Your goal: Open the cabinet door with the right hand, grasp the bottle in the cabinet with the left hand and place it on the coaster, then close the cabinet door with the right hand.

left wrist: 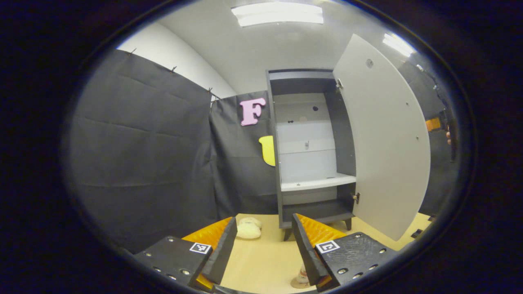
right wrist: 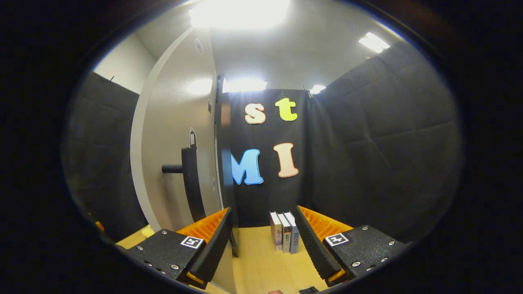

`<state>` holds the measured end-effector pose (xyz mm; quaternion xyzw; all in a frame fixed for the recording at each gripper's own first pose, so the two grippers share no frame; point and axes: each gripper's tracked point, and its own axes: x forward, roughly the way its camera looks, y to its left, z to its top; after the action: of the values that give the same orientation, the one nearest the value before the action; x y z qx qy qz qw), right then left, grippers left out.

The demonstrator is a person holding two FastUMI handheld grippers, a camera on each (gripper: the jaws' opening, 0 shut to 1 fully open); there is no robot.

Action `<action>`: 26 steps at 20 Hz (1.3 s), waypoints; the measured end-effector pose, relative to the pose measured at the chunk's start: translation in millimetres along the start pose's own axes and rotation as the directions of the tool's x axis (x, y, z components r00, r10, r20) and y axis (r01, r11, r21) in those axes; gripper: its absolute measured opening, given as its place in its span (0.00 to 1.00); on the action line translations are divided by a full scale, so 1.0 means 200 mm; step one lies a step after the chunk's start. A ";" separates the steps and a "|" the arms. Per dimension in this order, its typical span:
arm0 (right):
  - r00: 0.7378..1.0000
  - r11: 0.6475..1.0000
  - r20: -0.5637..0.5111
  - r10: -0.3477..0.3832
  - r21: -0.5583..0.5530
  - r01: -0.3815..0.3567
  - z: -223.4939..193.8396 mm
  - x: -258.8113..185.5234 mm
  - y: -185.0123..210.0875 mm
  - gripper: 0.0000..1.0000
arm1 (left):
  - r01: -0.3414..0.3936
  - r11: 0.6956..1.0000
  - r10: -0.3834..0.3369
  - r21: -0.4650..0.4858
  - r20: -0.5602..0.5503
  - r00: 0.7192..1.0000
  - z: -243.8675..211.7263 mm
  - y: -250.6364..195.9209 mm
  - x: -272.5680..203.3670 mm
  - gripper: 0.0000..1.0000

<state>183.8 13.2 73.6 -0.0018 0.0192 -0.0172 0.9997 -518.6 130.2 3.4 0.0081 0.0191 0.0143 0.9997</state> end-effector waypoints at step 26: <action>0.994 0.994 -0.011 0.107 0.005 -0.107 -0.02 0.01 1.05 0.92 | 0.010 0.999 -0.009 -0.038 0.006 1.000 -0.22 0.73 0.32 0.77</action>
<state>192.5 222.1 68.3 0.0013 0.0251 0.0362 0.9990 -460.6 278.1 -40.0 -0.0108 0.0161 0.0098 0.9998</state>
